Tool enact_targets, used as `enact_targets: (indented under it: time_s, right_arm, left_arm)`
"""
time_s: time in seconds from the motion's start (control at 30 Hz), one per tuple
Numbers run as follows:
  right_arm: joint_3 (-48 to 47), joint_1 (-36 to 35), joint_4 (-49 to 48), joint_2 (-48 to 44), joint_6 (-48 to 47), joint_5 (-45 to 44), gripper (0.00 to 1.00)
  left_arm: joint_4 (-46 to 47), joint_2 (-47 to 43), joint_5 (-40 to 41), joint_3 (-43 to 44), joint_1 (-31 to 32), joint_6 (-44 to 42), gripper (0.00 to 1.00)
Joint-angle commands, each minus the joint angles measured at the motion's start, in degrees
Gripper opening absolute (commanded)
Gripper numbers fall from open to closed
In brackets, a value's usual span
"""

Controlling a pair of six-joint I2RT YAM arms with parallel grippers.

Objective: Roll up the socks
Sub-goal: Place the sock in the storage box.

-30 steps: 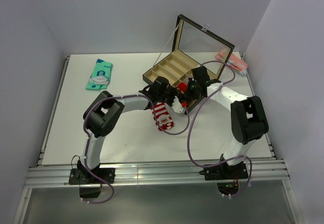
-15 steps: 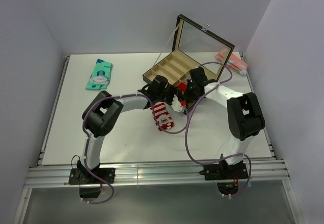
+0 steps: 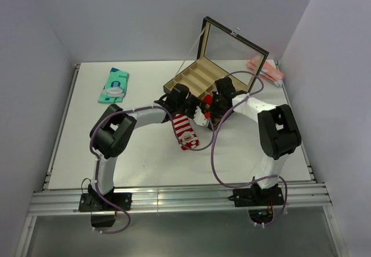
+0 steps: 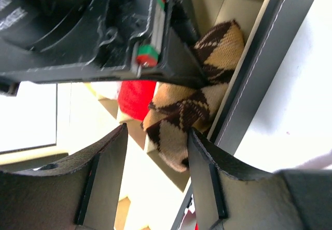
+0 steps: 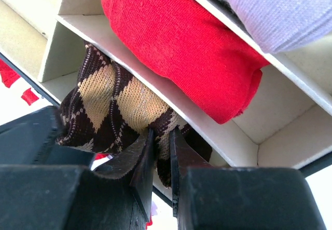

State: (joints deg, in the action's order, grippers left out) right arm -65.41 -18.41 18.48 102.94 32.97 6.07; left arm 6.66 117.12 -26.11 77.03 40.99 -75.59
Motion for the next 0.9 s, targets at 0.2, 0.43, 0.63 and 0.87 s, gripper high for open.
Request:
enact_targets:
  time_s: [0.2,0.43,0.63,0.87]
  right_arm:
    - [-1.04,-0.22,3.58,3.94,-2.21,-3.69,0.04]
    - [-1.48,-0.74,3.40,4.29,-3.52,-4.13,0.04]
    - [-3.50,-1.97,4.81,5.43,-3.88,-5.89,0.13]
    - [-3.76,-2.15,5.16,6.57,-4.05,-7.12,0.40]
  left_arm:
    - [-2.17,-4.35,-1.14,2.50,-2.06,1.50,0.54]
    - [-2.35,-6.99,-2.46,4.53,-4.16,8.17,0.53]
    - [-3.84,-10.68,-1.58,5.23,-5.48,15.46,0.52]
    - [-4.11,-19.72,1.14,-2.14,-6.63,23.72,0.50]
